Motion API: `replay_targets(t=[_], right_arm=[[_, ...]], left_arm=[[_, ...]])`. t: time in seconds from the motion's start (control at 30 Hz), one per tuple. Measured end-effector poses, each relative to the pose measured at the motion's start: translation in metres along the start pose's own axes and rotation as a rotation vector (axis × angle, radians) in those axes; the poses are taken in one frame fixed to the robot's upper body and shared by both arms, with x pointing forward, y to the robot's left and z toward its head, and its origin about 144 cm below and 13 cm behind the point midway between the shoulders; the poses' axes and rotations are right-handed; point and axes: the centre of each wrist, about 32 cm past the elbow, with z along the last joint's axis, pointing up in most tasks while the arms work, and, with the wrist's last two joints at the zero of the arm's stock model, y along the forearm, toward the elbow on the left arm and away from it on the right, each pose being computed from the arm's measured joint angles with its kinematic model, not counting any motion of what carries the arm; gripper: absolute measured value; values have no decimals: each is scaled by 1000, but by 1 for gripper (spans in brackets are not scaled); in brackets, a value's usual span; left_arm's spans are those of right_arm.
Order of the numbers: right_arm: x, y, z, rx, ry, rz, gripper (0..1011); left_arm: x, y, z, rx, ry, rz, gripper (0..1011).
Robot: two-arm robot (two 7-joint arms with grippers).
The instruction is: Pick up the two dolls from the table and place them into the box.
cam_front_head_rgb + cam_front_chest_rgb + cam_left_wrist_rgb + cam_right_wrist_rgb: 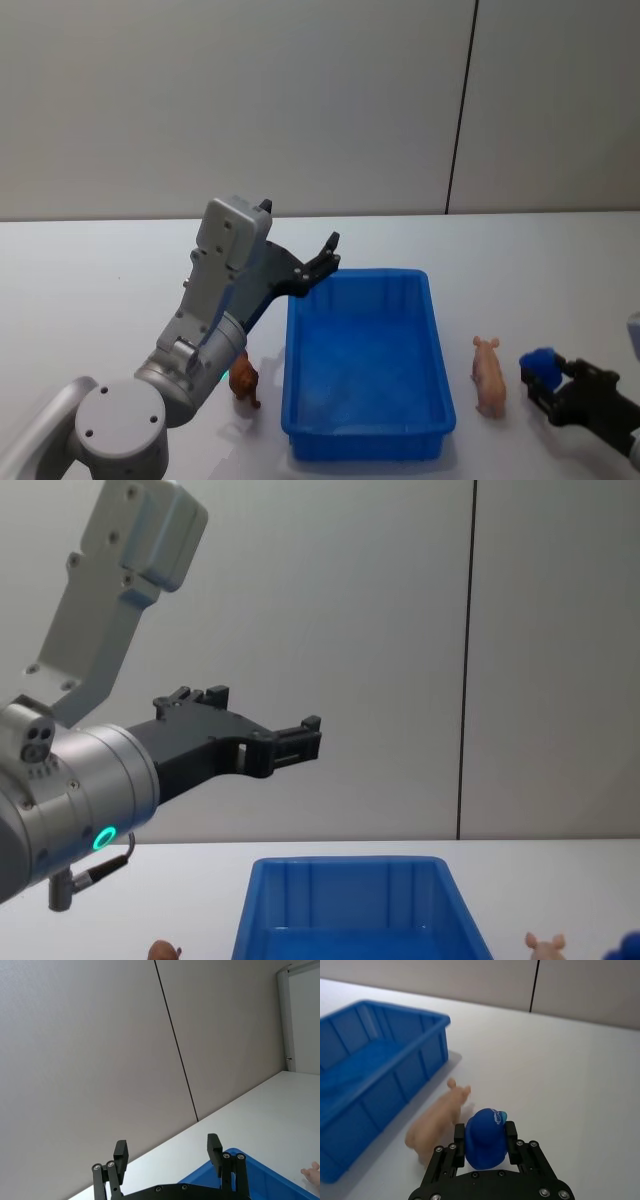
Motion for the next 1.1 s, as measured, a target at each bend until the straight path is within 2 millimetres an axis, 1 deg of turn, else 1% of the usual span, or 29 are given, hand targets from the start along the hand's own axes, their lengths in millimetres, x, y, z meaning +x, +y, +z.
replay_targets(t=[0.13, 0.37, 0.47, 0.73, 0.97, 1.1], right_arm=[[0, 1, 10, 47, -19, 11, 439], [-2, 4, 35, 139, -64, 58, 394], [-5, 7, 48, 182, -85, 95, 373], [-16, 17, 72, 244, -112, 192, 327], [-28, 29, 83, 240, -104, 279, 290], [-35, 36, 82, 218, -90, 320, 263]], left_arm=[[0, 0, 0, 0, 0, 0, 1001], [0, 0, 0, 0, 0, 0, 1001], [0, 0, 0, 0, 0, 0, 1001], [0, 0, 0, 0, 0, 0, 1001], [0, 0, 0, 0, 0, 0, 1001], [0, 0, 0, 0, 0, 0, 1001]])
